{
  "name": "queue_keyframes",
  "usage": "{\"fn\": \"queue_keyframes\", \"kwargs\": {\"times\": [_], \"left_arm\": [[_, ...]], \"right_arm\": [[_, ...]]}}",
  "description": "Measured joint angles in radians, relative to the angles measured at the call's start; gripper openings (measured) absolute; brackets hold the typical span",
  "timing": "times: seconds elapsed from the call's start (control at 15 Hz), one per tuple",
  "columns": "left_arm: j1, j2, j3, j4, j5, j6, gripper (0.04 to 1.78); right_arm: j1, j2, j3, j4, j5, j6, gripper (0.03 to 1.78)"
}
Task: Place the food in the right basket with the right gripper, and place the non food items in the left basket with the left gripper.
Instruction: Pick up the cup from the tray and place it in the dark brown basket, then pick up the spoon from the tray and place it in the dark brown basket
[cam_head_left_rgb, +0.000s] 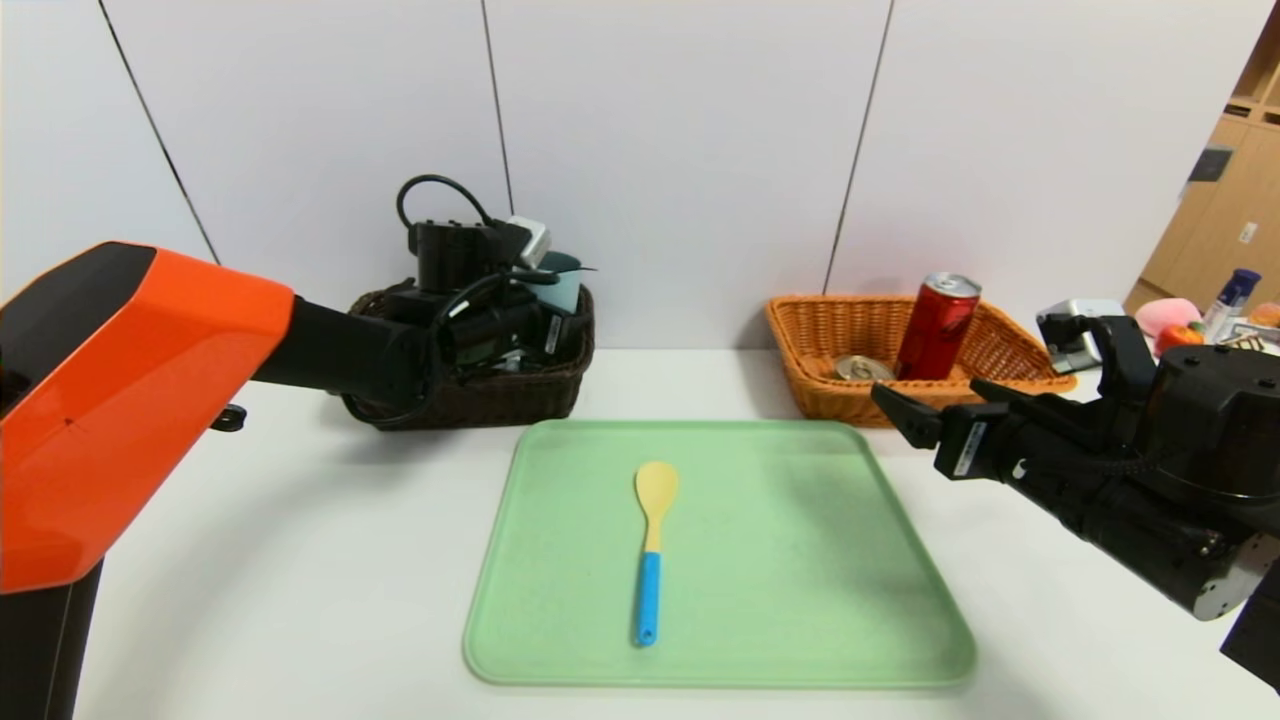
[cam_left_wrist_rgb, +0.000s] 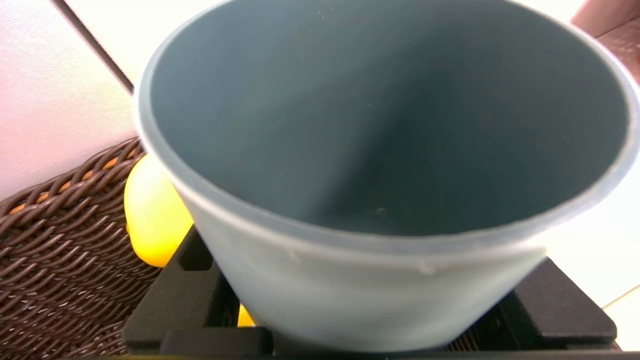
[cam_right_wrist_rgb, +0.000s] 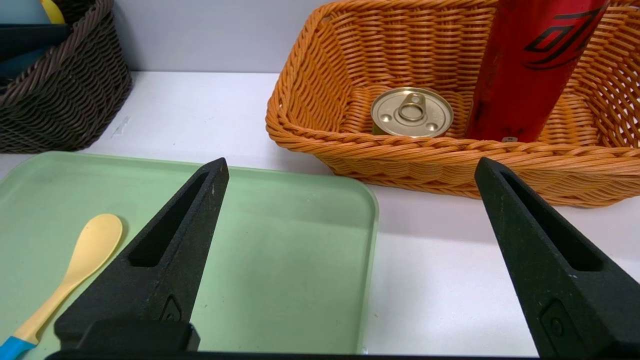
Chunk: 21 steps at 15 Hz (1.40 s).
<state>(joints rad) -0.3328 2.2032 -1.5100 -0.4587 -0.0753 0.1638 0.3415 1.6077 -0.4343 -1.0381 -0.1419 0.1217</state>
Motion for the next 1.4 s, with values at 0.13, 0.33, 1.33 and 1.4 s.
{"fn": "queue_keyframes", "kwargs": {"times": [0.13,0.33,1.33,1.4], "left_arm": [[-0.001,-0.001,0.000,0.007,0.026,0.003,1.24],[-0.003,0.004,-0.003,-0.038,0.034,-0.003,1.37],[-0.206,-0.346,0.125,0.257,0.087,-0.188,1.66],[-0.236,-0.375,0.137,0.350,0.117,-0.230,1.66]], "right_arm": [[0.000,0.000,0.000,0.000,0.000,0.000,1.70],[0.000,0.000,0.000,0.000,0.000,0.000,1.70],[0.000,-0.006,0.002,0.000,-0.002,-0.002,1.71],[0.000,-0.009,0.005,-0.002,-0.003,-0.009,1.71]]}}
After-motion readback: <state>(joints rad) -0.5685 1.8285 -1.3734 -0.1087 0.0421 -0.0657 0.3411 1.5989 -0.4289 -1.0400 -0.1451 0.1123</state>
